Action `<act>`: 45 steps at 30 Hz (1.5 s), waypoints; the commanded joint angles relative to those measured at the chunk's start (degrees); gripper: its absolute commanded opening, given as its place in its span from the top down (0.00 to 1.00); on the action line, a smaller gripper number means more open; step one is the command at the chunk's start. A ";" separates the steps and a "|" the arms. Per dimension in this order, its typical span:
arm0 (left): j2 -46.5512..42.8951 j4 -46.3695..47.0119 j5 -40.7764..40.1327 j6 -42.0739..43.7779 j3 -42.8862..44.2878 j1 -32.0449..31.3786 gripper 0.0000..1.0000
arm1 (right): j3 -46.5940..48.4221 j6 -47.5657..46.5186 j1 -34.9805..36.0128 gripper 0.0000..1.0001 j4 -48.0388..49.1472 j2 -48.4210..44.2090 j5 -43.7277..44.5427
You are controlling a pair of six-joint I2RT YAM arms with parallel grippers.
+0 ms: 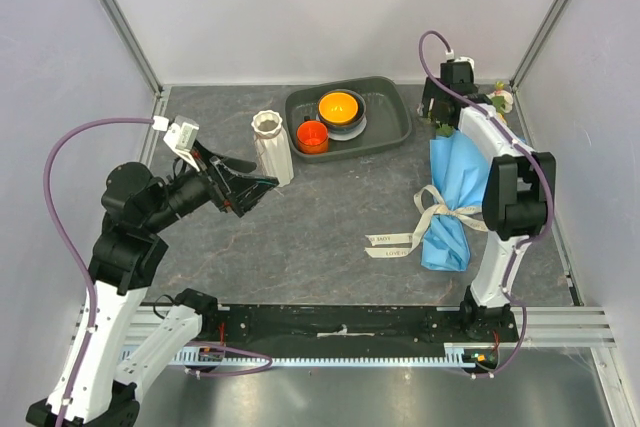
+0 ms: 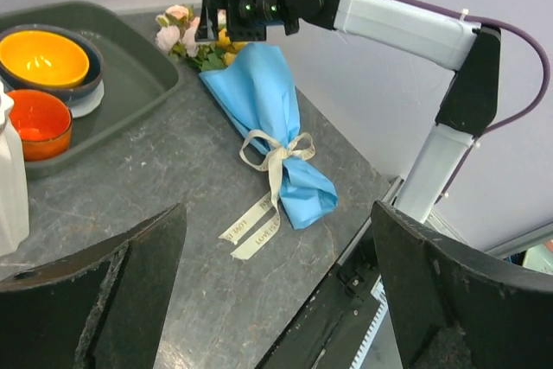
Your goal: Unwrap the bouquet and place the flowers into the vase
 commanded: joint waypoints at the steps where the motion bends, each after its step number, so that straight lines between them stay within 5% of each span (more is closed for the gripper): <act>1: 0.00 -2.09 1.81 2.26 -1.08 0.22 0.07 | 4.84 -2.93 0.41 0.13 1.78 4.40 -2.98; 18: 0.88 -2.18 2.25 3.05 -1.70 0.22 0.09 | 3.53 -6.09 7.88 0.13 3.27 10.66 -1.05; 35: -0.44 -3.58 1.28 4.19 -1.88 0.31 0.09 | 5.63 -7.50 18.86 0.12 11.01 14.17 -10.36; 45: -0.53 -4.90 1.28 4.55 -1.26 0.22 0.09 | 22.57 -9.87 25.64 0.11 10.67 23.22 -12.38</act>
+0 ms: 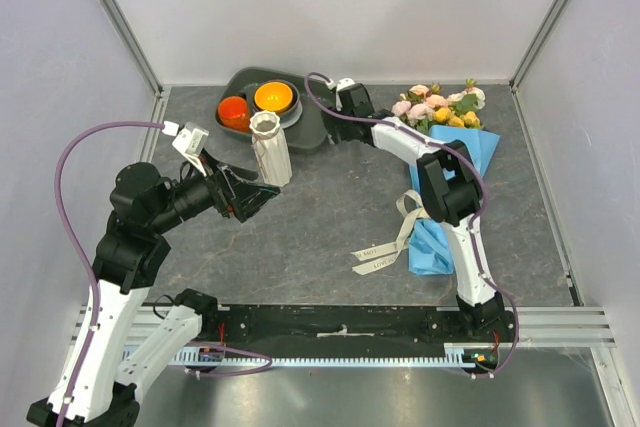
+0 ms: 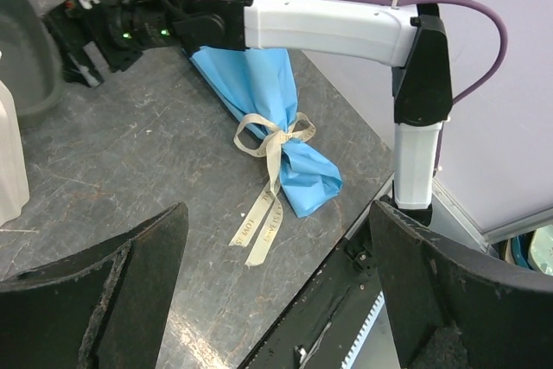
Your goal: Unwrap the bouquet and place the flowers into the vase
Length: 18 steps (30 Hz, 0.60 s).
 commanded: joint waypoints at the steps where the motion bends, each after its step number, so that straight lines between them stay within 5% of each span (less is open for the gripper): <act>1: -0.29 -0.73 0.36 2.05 0.88 0.22 0.09 | 10.29 0.40 3.10 0.10 2.97 2.96 -4.65; 8: 0.33 -0.73 0.80 2.23 0.97 0.31 0.09 | 10.83 3.56 2.67 0.02 -8.63 -3.70 10.00; 12: 2.95 2.78 4.48 1.27 0.36 0.22 0.09 | -2.64 9.08 0.74 0.02 -14.26 -17.01 19.34; 18: 8.76 16.11 14.16 -4.53 -1.66 -2.31 0.16 | -28.17 15.69 -2.96 0.02 -14.44 -40.86 16.89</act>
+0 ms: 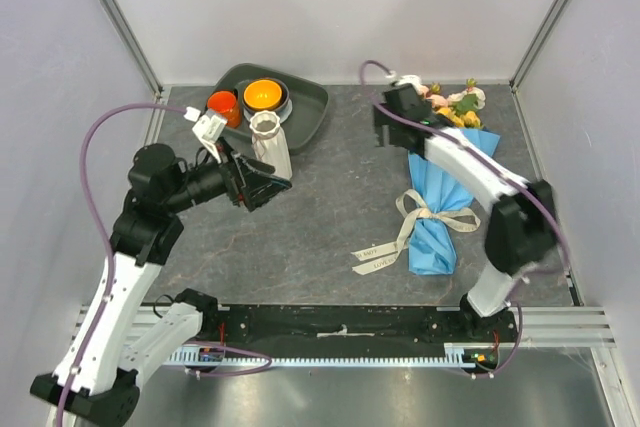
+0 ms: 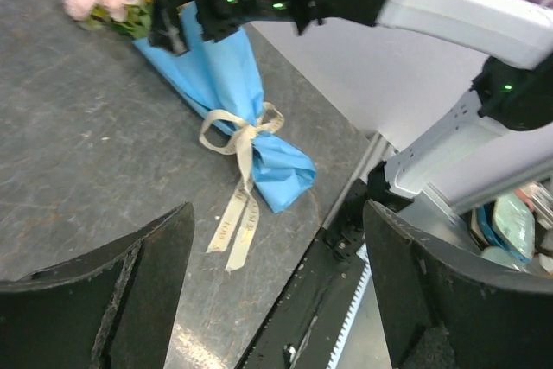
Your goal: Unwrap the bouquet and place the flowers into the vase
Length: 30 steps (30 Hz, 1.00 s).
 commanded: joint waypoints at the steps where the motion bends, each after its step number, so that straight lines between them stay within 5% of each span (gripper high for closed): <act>1: 5.20 12.49 7.69 -4.73 -1.27 -4.11 0.16 | -13.32 7.82 -1.39 0.02 -3.05 -16.94 1.02; 6: 12.76 14.25 -3.28 -1.40 2.06 -23.24 0.16 | -26.95 13.01 -1.39 0.02 -7.36 -32.77 0.22; 12: 27.87 15.23 -10.23 2.90 4.96 -37.24 0.26 | -38.39 19.87 -1.47 0.04 -11.32 -45.70 -3.81; 15: 33.23 13.47 -10.42 2.74 6.29 -38.58 0.40 | -40.59 20.40 -1.39 0.19 -11.41 -49.66 -9.34; 20: 30.09 22.59 -9.54 -0.69 -2.30 -39.64 0.39 | -43.39 21.81 -0.25 0.40 -8.25 -55.01 -16.82; 24: 26.49 25.68 -11.64 -3.06 -7.42 -39.55 0.39 | -47.79 22.95 1.60 0.45 -4.03 -53.54 -24.98; 30: 23.93 27.09 -12.61 -5.17 -11.82 -39.55 0.40 | -51.14 23.21 2.66 0.48 -2.45 -49.49 -23.95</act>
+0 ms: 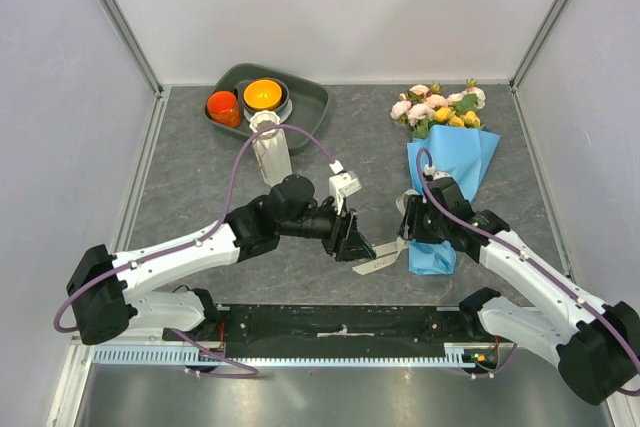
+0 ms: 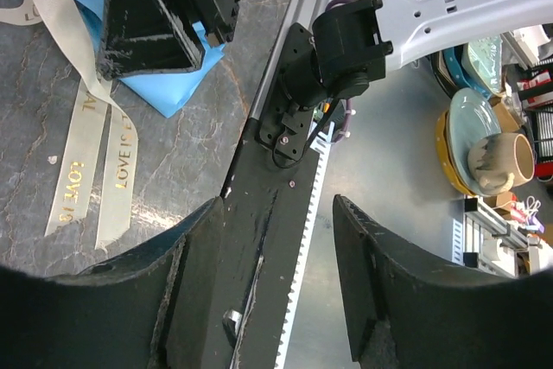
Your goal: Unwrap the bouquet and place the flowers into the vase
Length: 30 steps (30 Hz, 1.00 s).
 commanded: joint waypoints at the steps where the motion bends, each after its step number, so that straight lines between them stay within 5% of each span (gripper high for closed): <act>1: -1.58 4.93 -1.29 -2.75 -1.46 -0.38 0.41 | -1.94 1.42 0.14 0.48 3.19 0.43 -1.83; 12: 1.15 7.21 0.82 -4.77 -0.58 -0.47 0.41 | -6.86 6.70 0.23 0.49 7.49 3.24 6.60; 22: 0.71 6.51 0.29 -4.24 -0.93 -0.56 0.40 | -9.94 6.61 1.20 0.45 14.71 8.87 3.36; 30: 0.80 6.34 -0.84 -4.60 -1.37 -0.64 0.40 | -8.10 4.94 1.46 0.41 14.36 4.39 6.16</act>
